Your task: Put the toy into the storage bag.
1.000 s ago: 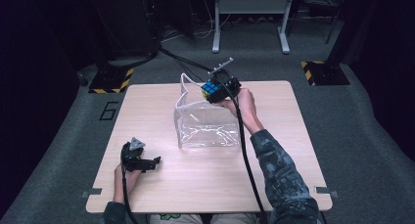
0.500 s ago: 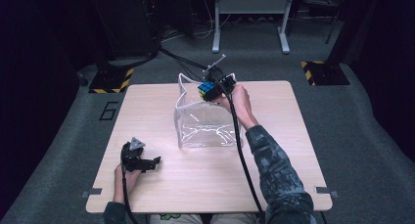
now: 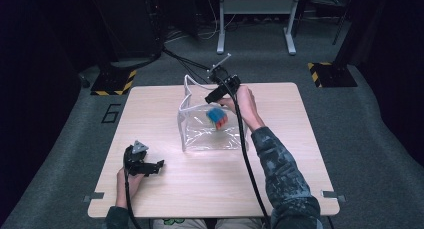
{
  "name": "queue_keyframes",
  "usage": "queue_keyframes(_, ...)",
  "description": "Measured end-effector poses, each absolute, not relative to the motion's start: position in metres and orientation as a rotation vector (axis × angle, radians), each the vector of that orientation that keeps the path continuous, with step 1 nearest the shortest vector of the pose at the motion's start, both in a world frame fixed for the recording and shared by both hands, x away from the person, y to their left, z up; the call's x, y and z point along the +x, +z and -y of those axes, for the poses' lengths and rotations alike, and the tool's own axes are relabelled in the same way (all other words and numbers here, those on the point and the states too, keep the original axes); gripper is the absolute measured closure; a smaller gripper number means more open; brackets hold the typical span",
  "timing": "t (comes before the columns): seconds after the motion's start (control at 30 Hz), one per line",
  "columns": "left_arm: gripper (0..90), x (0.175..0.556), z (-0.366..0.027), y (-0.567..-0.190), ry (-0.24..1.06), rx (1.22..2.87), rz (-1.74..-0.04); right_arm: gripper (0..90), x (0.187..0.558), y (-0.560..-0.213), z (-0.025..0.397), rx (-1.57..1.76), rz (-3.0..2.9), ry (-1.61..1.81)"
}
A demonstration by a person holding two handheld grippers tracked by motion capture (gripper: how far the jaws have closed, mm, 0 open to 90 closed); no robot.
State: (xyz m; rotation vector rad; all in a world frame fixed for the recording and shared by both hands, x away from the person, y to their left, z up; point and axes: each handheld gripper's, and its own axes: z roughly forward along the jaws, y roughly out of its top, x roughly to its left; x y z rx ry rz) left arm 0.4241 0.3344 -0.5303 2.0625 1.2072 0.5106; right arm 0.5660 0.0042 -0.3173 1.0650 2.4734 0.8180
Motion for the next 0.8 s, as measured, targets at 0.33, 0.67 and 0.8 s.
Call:
queue_keyframes(0.33,5.1,0.424,-0.335,-0.53,0.514,2.066,-1.203,0.7,0.55,-0.305,0.007,1.031,-2.499,0.836)
queue_keyframes(0.67,5.0,0.424,-0.334,-0.53,0.512,2.064,-1.206,0.0,0.529,-0.299,0.017,0.968,-2.483,0.876)
queue_keyframes(0.8,5.0,0.424,-0.334,-0.53,0.512,2.063,-1.206,0.0,0.522,-0.296,0.025,0.953,-2.468,0.902)
